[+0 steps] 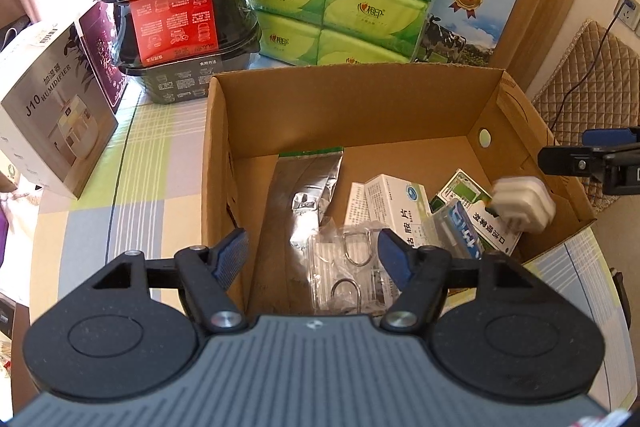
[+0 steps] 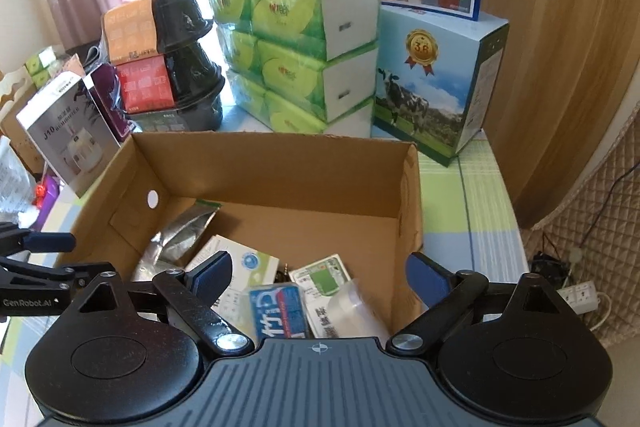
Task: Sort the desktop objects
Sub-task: 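Lower the wire rack with the left gripper while the right gripper lowers the plug adapter into the box, then open both grippers and move them back toward the red candy and wooden spoon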
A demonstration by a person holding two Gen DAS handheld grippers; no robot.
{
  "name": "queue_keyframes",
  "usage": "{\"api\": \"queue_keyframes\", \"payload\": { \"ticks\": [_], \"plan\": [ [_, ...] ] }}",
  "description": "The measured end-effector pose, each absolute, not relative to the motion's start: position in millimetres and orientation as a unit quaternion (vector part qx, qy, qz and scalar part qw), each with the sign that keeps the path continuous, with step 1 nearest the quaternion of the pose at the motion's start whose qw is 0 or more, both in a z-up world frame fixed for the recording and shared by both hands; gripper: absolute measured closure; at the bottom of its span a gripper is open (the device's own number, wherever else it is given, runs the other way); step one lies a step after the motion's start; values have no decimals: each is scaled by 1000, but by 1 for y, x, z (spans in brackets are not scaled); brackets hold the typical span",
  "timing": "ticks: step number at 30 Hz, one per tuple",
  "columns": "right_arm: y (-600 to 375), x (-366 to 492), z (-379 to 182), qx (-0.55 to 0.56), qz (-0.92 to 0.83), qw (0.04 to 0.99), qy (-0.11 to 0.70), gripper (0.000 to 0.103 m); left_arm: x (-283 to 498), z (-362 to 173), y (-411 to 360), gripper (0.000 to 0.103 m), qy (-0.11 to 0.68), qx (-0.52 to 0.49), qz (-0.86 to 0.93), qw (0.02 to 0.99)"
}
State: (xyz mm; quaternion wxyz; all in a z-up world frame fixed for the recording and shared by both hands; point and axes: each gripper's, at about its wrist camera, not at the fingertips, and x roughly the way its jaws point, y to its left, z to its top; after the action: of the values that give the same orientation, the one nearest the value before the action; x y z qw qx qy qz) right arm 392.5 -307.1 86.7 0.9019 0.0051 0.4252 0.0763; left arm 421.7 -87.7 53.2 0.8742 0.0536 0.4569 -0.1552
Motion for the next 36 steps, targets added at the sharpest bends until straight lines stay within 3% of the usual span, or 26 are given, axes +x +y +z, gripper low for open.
{"api": "queue_keyframes", "payload": {
  "ticks": [19, 36],
  "plan": [
    [-295, 328, 101, -2, 97, 899, 428, 11, 363, 78, -86, 31, 448, 53, -160, 878],
    [-285, 239, 113, 1, 101, 905, 413, 7, 265, 89, -72, 6, 421, 67, -144, 893]
  ]
}}
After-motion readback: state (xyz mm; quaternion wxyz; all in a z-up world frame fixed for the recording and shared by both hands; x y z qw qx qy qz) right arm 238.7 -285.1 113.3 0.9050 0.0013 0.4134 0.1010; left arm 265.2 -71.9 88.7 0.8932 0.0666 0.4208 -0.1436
